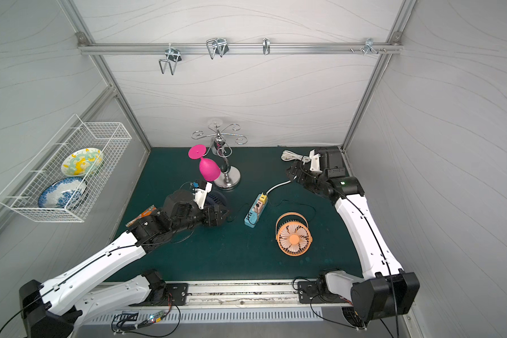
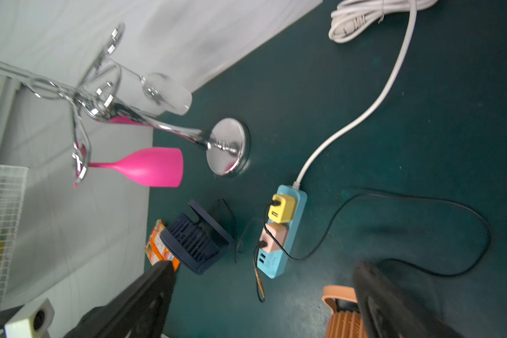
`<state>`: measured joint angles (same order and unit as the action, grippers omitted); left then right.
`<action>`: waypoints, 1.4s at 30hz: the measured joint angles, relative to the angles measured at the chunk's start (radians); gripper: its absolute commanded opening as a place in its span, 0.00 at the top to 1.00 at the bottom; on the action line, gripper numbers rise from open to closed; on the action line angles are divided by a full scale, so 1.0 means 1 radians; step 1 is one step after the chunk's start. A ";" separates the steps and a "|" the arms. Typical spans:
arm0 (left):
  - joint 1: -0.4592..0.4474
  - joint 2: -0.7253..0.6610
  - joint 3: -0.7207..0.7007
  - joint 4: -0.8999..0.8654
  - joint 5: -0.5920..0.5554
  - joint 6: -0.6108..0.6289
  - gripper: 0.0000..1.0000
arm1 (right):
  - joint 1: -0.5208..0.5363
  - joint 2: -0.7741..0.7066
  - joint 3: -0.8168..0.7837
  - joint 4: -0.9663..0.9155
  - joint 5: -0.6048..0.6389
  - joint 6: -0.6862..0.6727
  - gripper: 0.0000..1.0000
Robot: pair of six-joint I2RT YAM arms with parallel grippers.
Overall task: Unplug the desk fan from the power strip
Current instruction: Adjust the socket at the center of the board.
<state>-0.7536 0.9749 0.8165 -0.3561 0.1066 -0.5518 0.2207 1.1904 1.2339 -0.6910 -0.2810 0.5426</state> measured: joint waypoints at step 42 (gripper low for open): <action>-0.203 0.601 -0.119 0.449 -0.267 0.038 0.22 | 0.086 -0.124 -0.201 -0.042 0.023 -0.027 0.04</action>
<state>-0.9569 1.5757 0.6979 0.0925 -0.1608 -0.5140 0.3065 1.0664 1.0332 -0.7330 -0.2584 0.5156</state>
